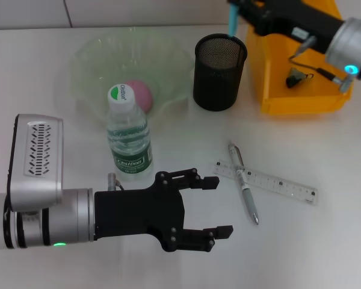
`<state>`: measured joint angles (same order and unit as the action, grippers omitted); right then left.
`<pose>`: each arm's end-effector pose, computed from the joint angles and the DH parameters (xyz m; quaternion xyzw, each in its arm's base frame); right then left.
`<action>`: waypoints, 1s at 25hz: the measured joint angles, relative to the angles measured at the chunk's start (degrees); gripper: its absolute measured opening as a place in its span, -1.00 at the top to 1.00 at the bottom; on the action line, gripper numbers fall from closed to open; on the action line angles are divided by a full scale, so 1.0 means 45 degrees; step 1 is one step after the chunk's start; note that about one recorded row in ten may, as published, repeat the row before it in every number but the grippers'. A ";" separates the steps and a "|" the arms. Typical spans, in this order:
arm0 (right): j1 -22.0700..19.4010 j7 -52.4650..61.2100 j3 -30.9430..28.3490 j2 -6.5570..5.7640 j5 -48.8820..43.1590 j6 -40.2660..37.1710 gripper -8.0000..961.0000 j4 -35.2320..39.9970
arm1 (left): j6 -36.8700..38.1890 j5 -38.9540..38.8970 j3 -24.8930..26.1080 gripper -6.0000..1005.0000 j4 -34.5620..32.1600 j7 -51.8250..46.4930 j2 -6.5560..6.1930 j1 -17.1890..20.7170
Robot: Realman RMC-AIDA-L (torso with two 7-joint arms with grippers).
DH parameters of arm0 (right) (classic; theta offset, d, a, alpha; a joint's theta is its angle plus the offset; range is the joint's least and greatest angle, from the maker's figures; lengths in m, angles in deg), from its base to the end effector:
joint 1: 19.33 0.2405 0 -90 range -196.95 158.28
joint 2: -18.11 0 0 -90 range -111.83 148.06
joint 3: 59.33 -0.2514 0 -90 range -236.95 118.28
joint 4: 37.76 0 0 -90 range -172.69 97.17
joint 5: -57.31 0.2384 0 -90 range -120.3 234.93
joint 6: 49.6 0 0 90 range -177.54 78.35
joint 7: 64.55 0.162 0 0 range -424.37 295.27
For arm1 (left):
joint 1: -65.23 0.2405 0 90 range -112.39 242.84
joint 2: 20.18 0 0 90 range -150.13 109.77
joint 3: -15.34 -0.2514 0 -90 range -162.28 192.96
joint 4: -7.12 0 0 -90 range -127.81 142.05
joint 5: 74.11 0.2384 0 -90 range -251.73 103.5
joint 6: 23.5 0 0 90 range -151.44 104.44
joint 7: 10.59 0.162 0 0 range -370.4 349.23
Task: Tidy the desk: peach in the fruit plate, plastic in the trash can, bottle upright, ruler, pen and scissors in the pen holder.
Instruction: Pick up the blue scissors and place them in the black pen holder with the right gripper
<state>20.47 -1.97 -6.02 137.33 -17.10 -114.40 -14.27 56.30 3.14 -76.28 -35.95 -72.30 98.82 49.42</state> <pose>0.2047 0.4460 -0.0283 -0.8586 0.1926 0.3662 0.3028 -0.2248 0.2753 -0.1054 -0.9562 -0.0652 -0.2829 0.0385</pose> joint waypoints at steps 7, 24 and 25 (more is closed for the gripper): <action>0.0623 -0.0063 0.1095 0.0072 0.0001 0.1579 0.43 -0.0540 | 0.0000 0.0000 -0.0011 -0.62 0.0002 0.0005 0.0000 0.0014; 0.0526 -0.0400 0.1389 0.0114 -0.0071 0.2196 0.38 -0.0958 | 0.0038 -0.0061 -0.0012 -0.62 0.0368 0.0326 0.0000 0.0006; 0.0489 -0.0401 0.1391 0.0114 -0.0069 0.2188 0.38 -0.0957 | 0.0038 -0.0061 -0.0012 -0.62 0.0368 0.0326 0.0000 0.0006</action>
<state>22.67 -3.78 0.23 137.84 -17.41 -104.56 -18.57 56.47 2.87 -76.33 -34.30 -70.84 98.82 49.45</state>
